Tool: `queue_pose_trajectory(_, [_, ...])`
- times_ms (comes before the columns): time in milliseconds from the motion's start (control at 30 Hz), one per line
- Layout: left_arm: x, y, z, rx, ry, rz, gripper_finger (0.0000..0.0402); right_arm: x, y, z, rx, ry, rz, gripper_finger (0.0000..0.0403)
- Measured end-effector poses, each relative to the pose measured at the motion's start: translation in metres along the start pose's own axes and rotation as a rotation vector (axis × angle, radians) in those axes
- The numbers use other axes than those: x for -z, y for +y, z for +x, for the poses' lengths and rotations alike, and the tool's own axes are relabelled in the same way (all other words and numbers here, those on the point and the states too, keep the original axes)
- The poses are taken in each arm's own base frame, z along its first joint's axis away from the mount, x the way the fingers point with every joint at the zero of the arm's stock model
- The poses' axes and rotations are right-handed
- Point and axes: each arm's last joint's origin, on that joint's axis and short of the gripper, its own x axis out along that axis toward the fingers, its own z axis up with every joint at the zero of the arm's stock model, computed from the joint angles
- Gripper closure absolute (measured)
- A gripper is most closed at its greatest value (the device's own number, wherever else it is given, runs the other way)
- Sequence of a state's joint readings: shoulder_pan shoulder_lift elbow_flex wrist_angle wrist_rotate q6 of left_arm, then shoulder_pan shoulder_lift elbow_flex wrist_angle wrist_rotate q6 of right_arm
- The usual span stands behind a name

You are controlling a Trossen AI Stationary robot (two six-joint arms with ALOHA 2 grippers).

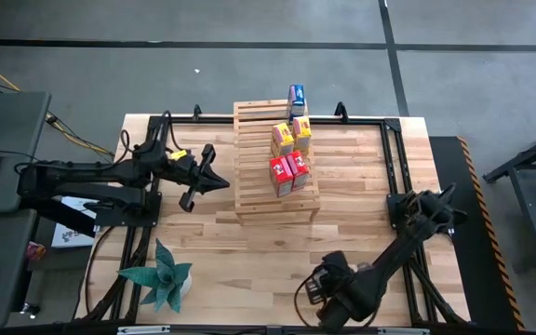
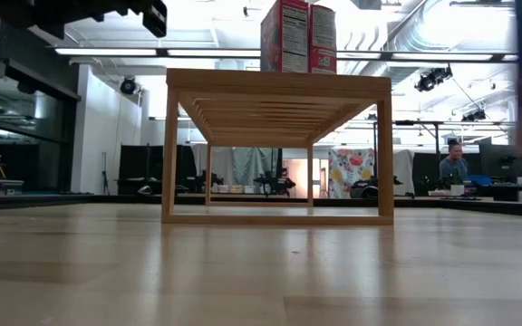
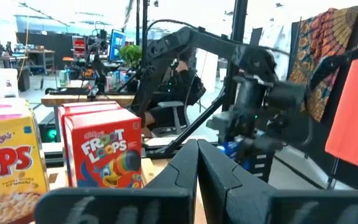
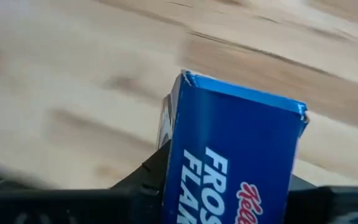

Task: Stack cereal on shelf
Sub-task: Put the blue cereal box on the shelf aligned with the other blue cereal box

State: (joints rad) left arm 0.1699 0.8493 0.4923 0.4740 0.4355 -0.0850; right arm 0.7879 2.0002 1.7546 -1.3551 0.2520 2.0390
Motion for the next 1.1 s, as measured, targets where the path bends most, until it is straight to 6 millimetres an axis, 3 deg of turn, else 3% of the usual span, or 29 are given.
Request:
queue_pose_trajectory(133, [-0.004,-0.003,-0.006,-0.001,0.001,0.02,0.0401,-0.007,0.011,-0.023,-0.273,-0.096,-0.159,0.0286])
queue_pose_trajectory(267, [-0.009,-0.007,-0.014,0.0,-0.006,0.033,0.0401,-0.02,0.029,-0.055,-0.569,-0.379,-0.346,0.0281])
queue_pose_trajectory(433, [-0.012,-0.01,-0.019,0.0,-0.019,0.053,0.0401,-0.06,0.04,-0.099,-0.644,-0.809,-0.488,0.028])
queue_pose_trajectory(567, [-0.012,-0.009,-0.019,-0.036,-0.019,0.083,0.0401,-0.113,0.045,-0.123,-0.538,-1.039,-0.552,0.028])
queue_pose_trajectory(700, [-0.013,-0.005,-0.02,-0.179,-0.022,0.124,0.0401,-0.178,0.05,-0.134,-0.425,-1.184,-0.553,0.028])
queue_pose_trajectory(800, [-0.014,-0.001,-0.021,-0.302,-0.023,0.154,0.0398,-0.231,0.042,-0.142,-0.328,-1.275,-0.479,0.028])
queue_pose_trajectory(1000, [-0.008,0.001,-0.021,-0.37,0.045,0.134,0.0392,-0.323,0.016,-0.132,-0.152,-1.295,-0.376,0.0279])
queue_pose_trajectory(1100, [-0.003,0.001,-0.022,-0.37,0.084,0.109,0.0393,-0.365,0.002,-0.134,-0.187,-1.228,-0.359,0.0279])
